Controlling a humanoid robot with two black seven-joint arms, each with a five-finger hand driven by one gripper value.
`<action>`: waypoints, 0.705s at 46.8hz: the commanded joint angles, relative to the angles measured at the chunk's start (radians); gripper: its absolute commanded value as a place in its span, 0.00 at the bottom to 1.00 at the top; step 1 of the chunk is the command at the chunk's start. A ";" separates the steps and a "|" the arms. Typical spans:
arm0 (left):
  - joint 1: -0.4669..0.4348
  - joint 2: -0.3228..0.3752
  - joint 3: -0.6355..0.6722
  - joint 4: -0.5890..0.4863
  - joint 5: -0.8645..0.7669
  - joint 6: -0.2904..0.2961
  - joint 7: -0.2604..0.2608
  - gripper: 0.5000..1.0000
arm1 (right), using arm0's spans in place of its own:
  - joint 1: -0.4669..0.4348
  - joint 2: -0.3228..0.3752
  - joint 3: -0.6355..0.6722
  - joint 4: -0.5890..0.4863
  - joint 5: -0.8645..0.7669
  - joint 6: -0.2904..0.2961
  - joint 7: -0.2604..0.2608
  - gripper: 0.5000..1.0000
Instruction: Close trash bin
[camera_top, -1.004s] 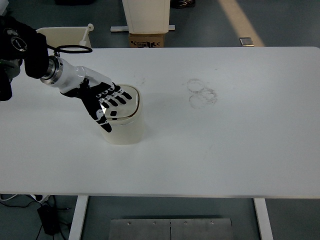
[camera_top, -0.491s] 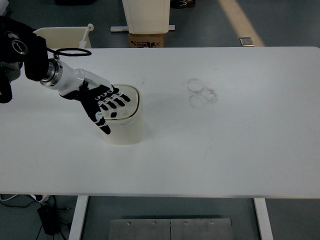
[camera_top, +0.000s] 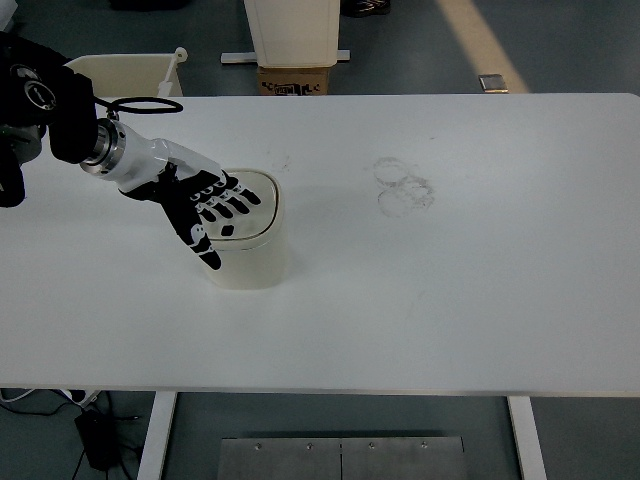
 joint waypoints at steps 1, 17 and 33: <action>0.000 0.000 0.000 0.000 0.000 0.000 0.000 1.00 | 0.002 0.000 0.000 0.000 0.000 0.000 0.000 0.98; 0.002 -0.011 0.021 0.000 0.000 0.002 0.000 1.00 | 0.002 0.000 0.000 0.000 0.000 0.000 0.000 0.98; -0.005 -0.003 0.020 0.004 -0.001 0.000 0.000 1.00 | 0.000 0.000 0.000 0.001 0.002 0.000 0.000 0.98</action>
